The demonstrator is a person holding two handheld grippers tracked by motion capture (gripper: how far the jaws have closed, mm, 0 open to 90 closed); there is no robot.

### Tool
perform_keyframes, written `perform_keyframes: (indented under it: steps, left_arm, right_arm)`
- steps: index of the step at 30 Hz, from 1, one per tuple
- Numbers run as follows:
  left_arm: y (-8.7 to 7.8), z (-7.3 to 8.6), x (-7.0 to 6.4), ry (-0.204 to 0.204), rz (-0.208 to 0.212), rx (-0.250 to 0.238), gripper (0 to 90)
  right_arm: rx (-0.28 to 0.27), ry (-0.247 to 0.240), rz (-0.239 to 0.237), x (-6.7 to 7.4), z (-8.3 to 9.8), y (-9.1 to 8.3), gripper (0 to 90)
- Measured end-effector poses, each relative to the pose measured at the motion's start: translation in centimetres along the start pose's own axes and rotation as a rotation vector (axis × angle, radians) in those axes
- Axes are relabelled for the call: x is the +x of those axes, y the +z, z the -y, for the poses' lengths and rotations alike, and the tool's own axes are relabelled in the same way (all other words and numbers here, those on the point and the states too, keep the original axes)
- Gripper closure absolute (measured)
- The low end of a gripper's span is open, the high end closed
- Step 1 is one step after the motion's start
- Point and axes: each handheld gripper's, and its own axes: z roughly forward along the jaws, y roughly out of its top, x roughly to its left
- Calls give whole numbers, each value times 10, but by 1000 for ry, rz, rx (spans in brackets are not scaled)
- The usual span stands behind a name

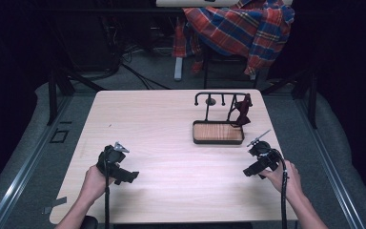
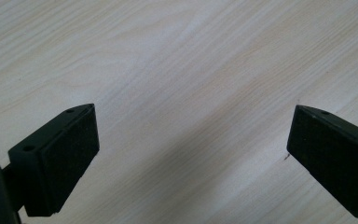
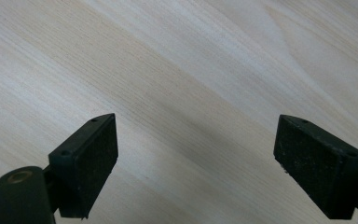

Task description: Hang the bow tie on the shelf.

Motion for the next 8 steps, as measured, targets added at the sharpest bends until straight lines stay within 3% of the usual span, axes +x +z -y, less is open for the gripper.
perform_keyframes:
  steps: [8]
  left_arm:
    - [1, -1, -1, 12, -19, 13, 32]
  right_arm:
    - [16, -36, -5, -1, -3, 1, 132]
